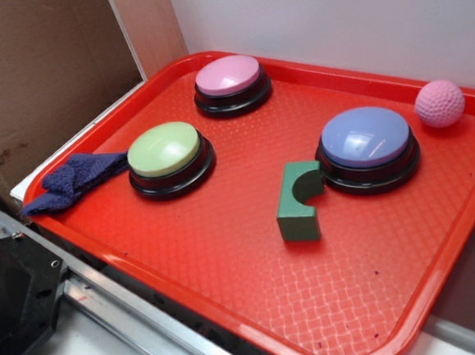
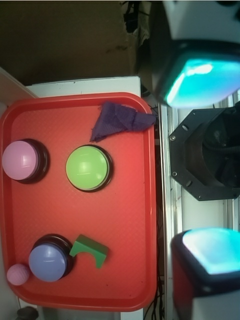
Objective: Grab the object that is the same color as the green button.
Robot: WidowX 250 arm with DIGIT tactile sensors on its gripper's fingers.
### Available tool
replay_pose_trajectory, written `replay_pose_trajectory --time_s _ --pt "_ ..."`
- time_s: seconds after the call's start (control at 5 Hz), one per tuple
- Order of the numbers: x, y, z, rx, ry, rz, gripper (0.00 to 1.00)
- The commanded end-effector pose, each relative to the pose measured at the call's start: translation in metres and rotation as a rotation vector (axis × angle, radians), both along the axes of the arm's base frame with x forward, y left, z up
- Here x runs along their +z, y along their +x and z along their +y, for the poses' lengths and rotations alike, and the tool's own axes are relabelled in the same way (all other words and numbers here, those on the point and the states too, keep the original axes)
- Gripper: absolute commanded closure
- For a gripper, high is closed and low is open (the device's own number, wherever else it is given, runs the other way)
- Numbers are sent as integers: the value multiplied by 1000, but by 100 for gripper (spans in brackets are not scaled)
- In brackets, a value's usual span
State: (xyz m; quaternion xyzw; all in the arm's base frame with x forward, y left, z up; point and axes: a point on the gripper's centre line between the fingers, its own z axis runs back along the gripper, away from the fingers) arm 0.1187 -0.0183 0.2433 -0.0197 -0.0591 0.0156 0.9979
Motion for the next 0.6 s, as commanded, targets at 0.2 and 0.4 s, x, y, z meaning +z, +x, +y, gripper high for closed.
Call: replay_pose_trajectory --time_s 0.2,0.4 --pt "-9 11 -16 -42 6 -15 0" --pt "-23 21 -32 -44 14 -2 0"
